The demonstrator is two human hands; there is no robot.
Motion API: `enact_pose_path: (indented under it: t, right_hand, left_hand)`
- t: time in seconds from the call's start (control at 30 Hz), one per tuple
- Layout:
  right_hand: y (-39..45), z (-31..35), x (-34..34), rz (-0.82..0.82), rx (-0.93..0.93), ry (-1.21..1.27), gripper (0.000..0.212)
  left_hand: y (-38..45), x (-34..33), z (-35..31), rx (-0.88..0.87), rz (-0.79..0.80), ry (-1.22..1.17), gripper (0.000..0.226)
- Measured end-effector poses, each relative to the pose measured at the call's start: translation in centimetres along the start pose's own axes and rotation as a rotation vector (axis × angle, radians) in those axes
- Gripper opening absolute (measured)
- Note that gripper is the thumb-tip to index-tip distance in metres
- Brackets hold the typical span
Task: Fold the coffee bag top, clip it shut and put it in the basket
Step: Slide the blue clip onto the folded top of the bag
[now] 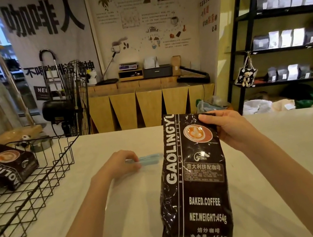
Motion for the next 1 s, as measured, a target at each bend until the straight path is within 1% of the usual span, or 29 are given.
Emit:
enact_pose_path:
  t: [0.07, 0.2, 0.27, 0.33, 0.43, 0.47, 0.57, 0.7, 0.77, 0.8, 0.83, 0.93, 1.0]
  right_hand:
    - [0.0, 0.0, 0.1, 0.003, 0.0, -0.002, 0.007]
    - [0.1, 0.0, 0.1, 0.004, 0.003, 0.008, 0.009]
    - [0.2, 0.0, 0.1, 0.002, 0.006, 0.007, 0.009]
    - [0.1, 0.0, 0.2, 0.005, 0.01, 0.001, 0.01]
    - [0.1, 0.0, 0.2, 0.016, 0.009, 0.016, 0.01]
    - [0.1, 0.0, 0.2, 0.014, 0.009, 0.019, 0.009]
    - [0.0, 0.1, 0.2, 0.008, 0.009, 0.02, 0.009]
    - [-0.2, 0.3, 0.0, 0.021, 0.019, 0.016, 0.008]
    - [-0.3, 0.5, -0.1, 0.032, 0.029, 0.013, 0.008]
    - [-0.5, 0.7, -0.1, 0.037, 0.032, 0.015, 0.007]
    - [-0.6, 0.8, -0.1, 0.041, 0.036, 0.019, 0.007]
    - [-0.8, 1.1, 0.0, 0.055, 0.04, 0.036, 0.007]
    - [-0.9, 1.2, -0.2, 0.071, 0.043, 0.031, 0.008]
  left_hand:
    - [-0.1, 0.8, -0.3, -0.019, 0.022, -0.062, 0.006]
    - [-1.1, 3.5, -1.4, -0.037, 0.102, -0.159, 0.017]
    - [-2.0, 5.4, -2.2, -0.075, 0.098, -0.185, 0.02]
    - [-3.3, 7.4, -2.9, -0.109, 0.086, -0.268, 0.022]
    - [-5.2, 9.7, -4.0, -0.177, 0.052, -0.373, 0.036]
    - [-5.6, 10.2, -4.4, -0.198, 0.044, -0.372, 0.035]
    - [-6.4, 10.8, -6.2, -0.265, 0.049, -0.325, 0.011]
    - [-6.7, 10.7, -9.1, -0.363, 0.028, -0.322, 0.013]
    - [-6.7, 10.4, -10.5, -0.39, -0.009, -0.315, 0.011]
    - [-6.7, 10.3, -11.0, -0.394, -0.033, -0.318, 0.015]
    - [-6.7, 10.2, -11.5, -0.395, -0.053, -0.339, 0.025]
    - [-6.7, 10.1, -11.8, -0.376, -0.106, -0.429, 0.07]
    - [-6.6, 10.2, -11.7, -0.357, -0.13, -0.482, 0.084]
Point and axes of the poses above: each hand's wrist, its own y-axis towards the middle knuckle, its own x-axis out of the back of the hand, z = x × y, the point moved 1 cm from there along y, towards the middle knuckle, and after that the axes turned 13 degrees about y, right-handed, at the moved point
